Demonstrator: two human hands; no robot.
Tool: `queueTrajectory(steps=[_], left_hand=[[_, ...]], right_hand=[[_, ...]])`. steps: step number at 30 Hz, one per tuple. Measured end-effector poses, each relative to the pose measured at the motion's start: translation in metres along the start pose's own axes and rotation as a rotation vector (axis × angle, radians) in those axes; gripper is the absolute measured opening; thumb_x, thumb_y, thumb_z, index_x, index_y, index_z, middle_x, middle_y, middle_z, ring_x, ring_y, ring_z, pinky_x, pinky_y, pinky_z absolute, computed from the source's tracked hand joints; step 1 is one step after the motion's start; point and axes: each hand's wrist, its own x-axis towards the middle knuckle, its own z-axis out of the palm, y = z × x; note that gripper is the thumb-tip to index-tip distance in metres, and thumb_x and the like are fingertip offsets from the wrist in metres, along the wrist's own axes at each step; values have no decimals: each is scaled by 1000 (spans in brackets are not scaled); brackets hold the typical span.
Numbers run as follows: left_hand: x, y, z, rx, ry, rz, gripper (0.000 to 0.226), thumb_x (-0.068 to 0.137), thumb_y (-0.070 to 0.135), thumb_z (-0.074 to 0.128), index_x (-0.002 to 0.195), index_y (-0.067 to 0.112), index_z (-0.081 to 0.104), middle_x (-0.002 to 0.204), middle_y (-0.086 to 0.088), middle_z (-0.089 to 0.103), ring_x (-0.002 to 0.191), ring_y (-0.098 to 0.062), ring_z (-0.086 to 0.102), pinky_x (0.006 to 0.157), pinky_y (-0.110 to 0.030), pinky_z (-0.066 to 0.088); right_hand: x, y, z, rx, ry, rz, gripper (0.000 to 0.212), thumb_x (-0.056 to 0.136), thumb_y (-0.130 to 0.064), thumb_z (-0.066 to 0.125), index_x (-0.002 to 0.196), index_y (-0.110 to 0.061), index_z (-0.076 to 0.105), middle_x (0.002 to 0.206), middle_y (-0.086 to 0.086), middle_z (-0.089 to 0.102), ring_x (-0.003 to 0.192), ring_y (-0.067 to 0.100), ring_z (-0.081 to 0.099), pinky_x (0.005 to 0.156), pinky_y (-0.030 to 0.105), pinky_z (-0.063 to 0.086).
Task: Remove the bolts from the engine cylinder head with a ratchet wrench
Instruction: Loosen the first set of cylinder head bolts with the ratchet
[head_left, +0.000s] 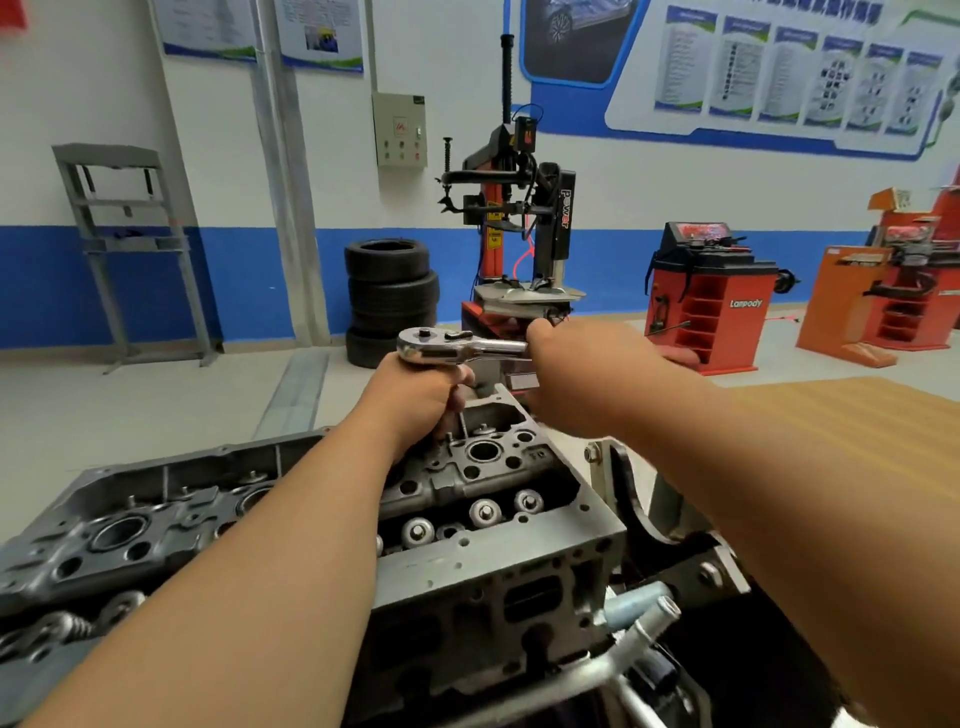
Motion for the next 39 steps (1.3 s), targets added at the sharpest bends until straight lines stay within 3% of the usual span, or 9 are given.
queueTrajectory(steps=[3, 8, 11, 13, 17, 21, 30, 34, 39], left_hand=[[-5, 0, 3, 176, 155, 101, 25, 90, 13, 59, 66, 18, 56, 50, 5, 51, 47, -13, 48, 46, -23, 39], [-4, 4, 1, 221, 211, 93, 15, 96, 13, 43, 88, 14, 55, 101, -9, 64, 83, -22, 55, 62, -24, 41], [0, 0, 2, 135, 213, 142, 21, 90, 15, 57, 71, 24, 56, 81, -2, 66, 65, -12, 53, 60, -23, 37], [5, -2, 1, 86, 181, 150, 19, 83, 18, 69, 73, 32, 63, 81, 14, 65, 77, -2, 56, 73, -25, 41], [8, 0, -2, -1, 40, 63, 10, 82, 21, 66, 74, 20, 73, 73, 3, 73, 78, -18, 68, 76, -31, 52], [8, -2, -7, -2, -46, -41, 22, 83, 32, 63, 73, 13, 69, 56, -4, 63, 50, -18, 61, 51, -25, 47], [5, 2, 5, 114, 162, -22, 25, 89, 23, 59, 65, 14, 59, 46, -2, 48, 47, -23, 43, 54, -34, 37], [-1, 6, 9, 370, 223, 43, 22, 92, 17, 50, 71, 15, 56, 71, -12, 61, 70, -30, 54, 64, -32, 39], [-17, 14, 9, 553, 292, 84, 28, 104, 16, 28, 116, 11, 53, 124, -9, 59, 110, -24, 55, 76, -26, 34]], right_hand=[[-65, -34, -10, -54, 95, -34, 34, 88, -17, 45, 119, -9, 32, 94, 9, 42, 76, 24, 38, 58, 35, 30], [-58, -69, -21, 60, 17, 10, 33, 91, -10, 40, 122, -2, 35, 105, 17, 51, 90, 33, 53, 71, 42, 48], [-20, -35, -17, 98, -14, 55, 9, 85, -16, 51, 83, -14, 43, 70, 3, 50, 58, 22, 47, 47, 29, 34], [16, -14, -9, 114, -22, 89, 20, 86, -27, 53, 70, -17, 45, 67, 1, 51, 57, 18, 48, 49, 26, 36], [93, -21, 7, 211, -135, 14, 17, 89, -22, 53, 77, -12, 49, 75, 4, 50, 70, 19, 51, 63, 32, 42], [120, -29, 10, 251, -175, -83, 22, 91, -24, 55, 73, -14, 50, 75, 4, 51, 69, 19, 49, 61, 30, 36], [54, -12, 4, 164, -51, 82, 15, 87, -22, 53, 76, -14, 48, 75, 1, 53, 74, 22, 53, 78, 42, 44], [-21, -30, -7, 91, 58, 133, 31, 86, -18, 50, 116, -14, 43, 97, 7, 57, 89, 29, 53, 70, 40, 33], [-59, -75, -14, 18, 7, 87, 45, 94, -16, 43, 132, 0, 26, 119, 20, 45, 105, 34, 46, 84, 48, 46]])
